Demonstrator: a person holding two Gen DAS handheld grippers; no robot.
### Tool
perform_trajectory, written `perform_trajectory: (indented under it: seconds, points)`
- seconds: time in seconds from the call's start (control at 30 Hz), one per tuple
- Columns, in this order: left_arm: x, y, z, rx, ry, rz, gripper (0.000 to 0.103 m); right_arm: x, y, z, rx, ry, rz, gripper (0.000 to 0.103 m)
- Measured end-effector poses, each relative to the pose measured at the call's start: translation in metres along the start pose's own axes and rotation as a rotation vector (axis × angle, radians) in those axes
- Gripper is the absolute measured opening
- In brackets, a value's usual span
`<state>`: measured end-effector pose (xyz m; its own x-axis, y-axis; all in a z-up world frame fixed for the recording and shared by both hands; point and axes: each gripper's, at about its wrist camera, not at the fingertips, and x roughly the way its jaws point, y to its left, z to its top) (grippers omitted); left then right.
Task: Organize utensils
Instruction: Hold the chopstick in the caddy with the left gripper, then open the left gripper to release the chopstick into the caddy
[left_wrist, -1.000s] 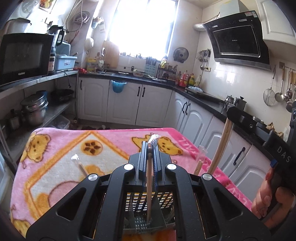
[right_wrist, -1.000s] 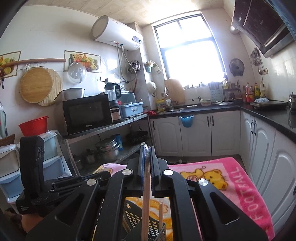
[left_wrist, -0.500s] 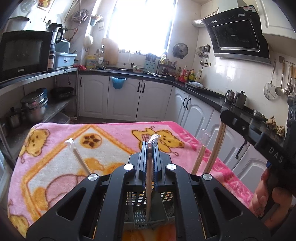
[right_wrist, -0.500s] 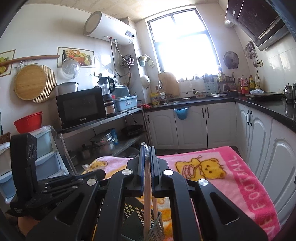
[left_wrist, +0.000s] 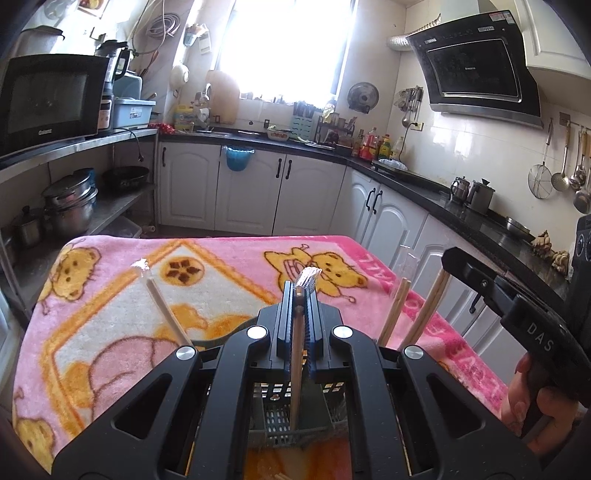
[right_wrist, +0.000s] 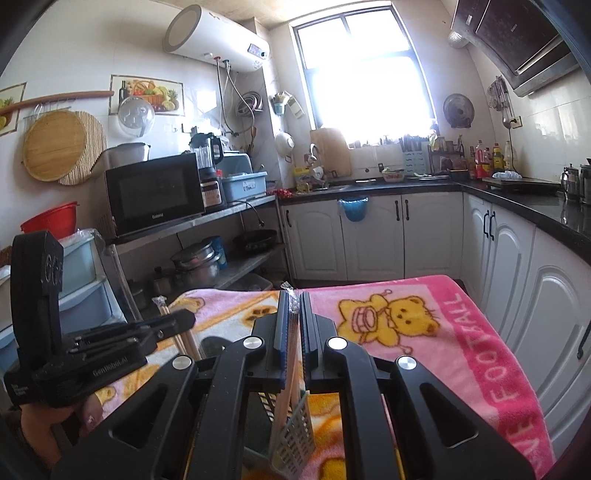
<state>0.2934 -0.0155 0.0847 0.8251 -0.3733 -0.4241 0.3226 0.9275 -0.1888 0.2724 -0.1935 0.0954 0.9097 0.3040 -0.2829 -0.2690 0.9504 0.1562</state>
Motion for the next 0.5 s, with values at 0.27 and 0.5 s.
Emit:
perform_trajectory:
  seconds: [0.27,0.5]
  points:
    - [-0.005,0.003,-0.004,-0.003,0.008,0.015,0.003,-0.003,-0.004,-0.008,-0.006,0.067,-0.013,0.008]
    - [-0.007,0.009,-0.011,-0.003,0.041,0.038,0.006,-0.009,-0.002,-0.012,-0.036,0.105,-0.014,0.013]
